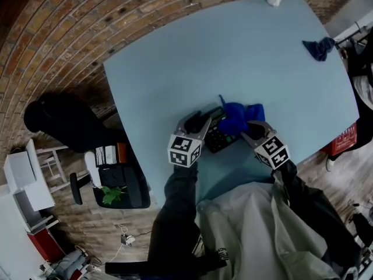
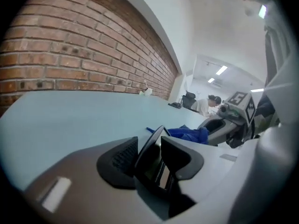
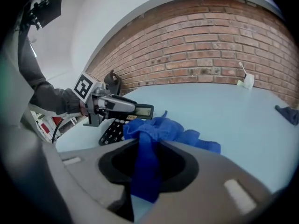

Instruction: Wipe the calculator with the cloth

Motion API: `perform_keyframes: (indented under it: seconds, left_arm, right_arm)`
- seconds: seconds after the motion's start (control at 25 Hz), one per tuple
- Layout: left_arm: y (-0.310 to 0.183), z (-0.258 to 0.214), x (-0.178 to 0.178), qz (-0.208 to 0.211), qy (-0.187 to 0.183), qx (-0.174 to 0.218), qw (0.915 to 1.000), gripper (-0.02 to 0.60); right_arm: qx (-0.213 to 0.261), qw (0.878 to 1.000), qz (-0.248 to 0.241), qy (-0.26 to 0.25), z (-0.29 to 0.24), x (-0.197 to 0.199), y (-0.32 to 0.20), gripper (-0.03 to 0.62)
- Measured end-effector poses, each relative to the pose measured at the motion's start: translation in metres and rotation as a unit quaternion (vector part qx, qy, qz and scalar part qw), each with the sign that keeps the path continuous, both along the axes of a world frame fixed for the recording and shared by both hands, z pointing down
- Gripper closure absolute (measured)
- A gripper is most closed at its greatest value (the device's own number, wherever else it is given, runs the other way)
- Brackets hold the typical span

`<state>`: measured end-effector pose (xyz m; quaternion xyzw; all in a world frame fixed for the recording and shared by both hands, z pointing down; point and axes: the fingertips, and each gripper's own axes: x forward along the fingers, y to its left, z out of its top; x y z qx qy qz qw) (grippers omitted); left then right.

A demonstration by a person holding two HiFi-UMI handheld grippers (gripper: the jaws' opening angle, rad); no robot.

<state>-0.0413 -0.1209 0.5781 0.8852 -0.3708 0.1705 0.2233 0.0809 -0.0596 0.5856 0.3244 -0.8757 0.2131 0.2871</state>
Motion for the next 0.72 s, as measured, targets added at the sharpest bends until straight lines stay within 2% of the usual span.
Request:
perform_keyframes:
  seconds: [0.12, 0.2, 0.32, 0.4, 0.48, 0.56, 0.64, 0.72]
  left_arm:
    - [0.005, 0.001, 0.009, 0.034, -0.011, 0.01, 0.9993, 0.431]
    - [0.012, -0.001, 0.015, 0.052, 0.006, -0.001, 0.9986, 0.449]
    - [0.018, -0.011, 0.017, 0.034, 0.1, -0.045, 0.9935, 0.508]
    - [0.02, -0.017, 0.012, -0.002, 0.167, -0.07, 0.9835, 0.527]
    - [0.023, -0.022, 0.007, -0.035, 0.217, -0.087, 0.9718, 0.535]
    - [0.028, -0.024, 0.005, -0.054, 0.244, -0.093, 0.9638, 0.54]
    - [0.032, -0.025, 0.002, -0.06, 0.264, -0.094, 0.9581, 0.541]
    - [0.035, -0.027, -0.003, -0.054, 0.288, -0.092, 0.9517, 0.541]
  right_arm:
    - [-0.008, 1.0, 0.004, -0.011, 0.001, -0.001, 0.001, 0.482]
    - [0.003, 1.0, 0.006, -0.015, -0.003, -0.001, -0.001, 0.482]
    - [0.048, 0.999, 0.014, -0.009, -0.02, 0.001, -0.008, 0.482]
    - [0.064, 0.998, 0.002, 0.011, -0.023, -0.006, -0.009, 0.482]
    - [0.061, 0.997, -0.035, 0.028, -0.019, -0.024, 0.003, 0.482]
    - [0.057, 0.994, -0.09, 0.023, -0.02, -0.05, 0.026, 0.482]
    - [0.046, 0.986, -0.162, 0.008, -0.023, -0.075, 0.058, 0.482]
    - [0.028, 0.972, -0.234, 0.001, -0.023, -0.091, 0.089, 0.482]
